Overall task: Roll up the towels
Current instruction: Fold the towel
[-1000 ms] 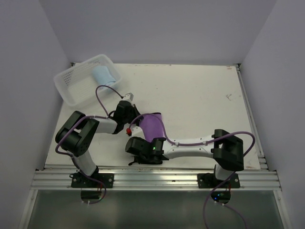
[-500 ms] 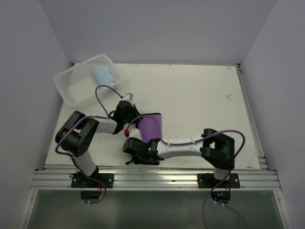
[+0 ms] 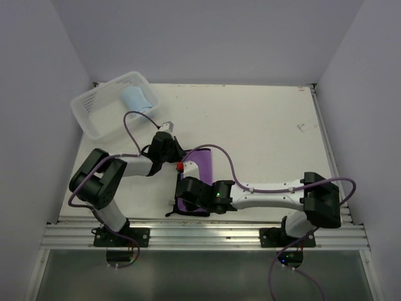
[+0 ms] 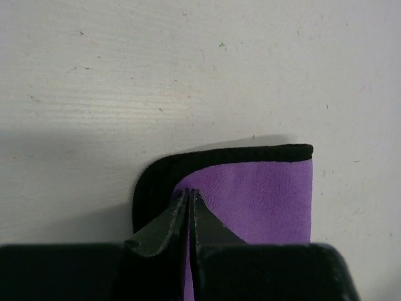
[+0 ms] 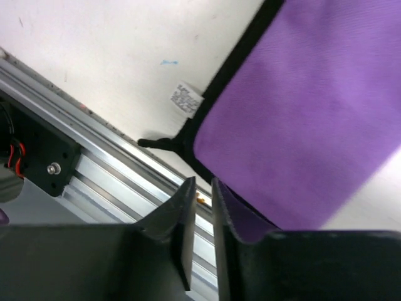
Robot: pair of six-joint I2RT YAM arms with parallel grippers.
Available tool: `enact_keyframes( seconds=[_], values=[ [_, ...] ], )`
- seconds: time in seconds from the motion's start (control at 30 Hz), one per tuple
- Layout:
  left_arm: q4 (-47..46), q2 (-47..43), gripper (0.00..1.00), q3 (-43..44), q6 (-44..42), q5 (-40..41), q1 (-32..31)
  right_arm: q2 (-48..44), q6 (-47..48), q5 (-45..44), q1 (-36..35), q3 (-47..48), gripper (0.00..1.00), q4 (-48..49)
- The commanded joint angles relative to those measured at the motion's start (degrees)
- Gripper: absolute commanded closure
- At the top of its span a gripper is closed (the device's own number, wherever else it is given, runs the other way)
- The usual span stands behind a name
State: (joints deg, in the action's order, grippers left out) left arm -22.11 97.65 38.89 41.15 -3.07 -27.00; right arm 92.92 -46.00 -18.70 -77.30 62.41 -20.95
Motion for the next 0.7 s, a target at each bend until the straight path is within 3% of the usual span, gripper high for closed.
enact_keyframes(
  seconds=[0.0, 0.13, 0.67],
  values=[
    [1.45, -3.51, 0.93, 0.22, -1.42, 2.81, 0.64, -5.82, -3.13, -7.13, 0.30, -3.34, 0.83, -3.91],
    [2.07, -4.92, 0.93, -1.10, -1.68, 2.90, 0.81, -8.90, -7.61, -7.76, 1.71, -9.41, 1.00, -4.01],
    [3.12, -10.72, 0.94, -4.62, -2.12, 4.13, 0.81, -3.72, -15.61, -6.00, 1.89, -17.67, 1.00, 1.44]
  ],
)
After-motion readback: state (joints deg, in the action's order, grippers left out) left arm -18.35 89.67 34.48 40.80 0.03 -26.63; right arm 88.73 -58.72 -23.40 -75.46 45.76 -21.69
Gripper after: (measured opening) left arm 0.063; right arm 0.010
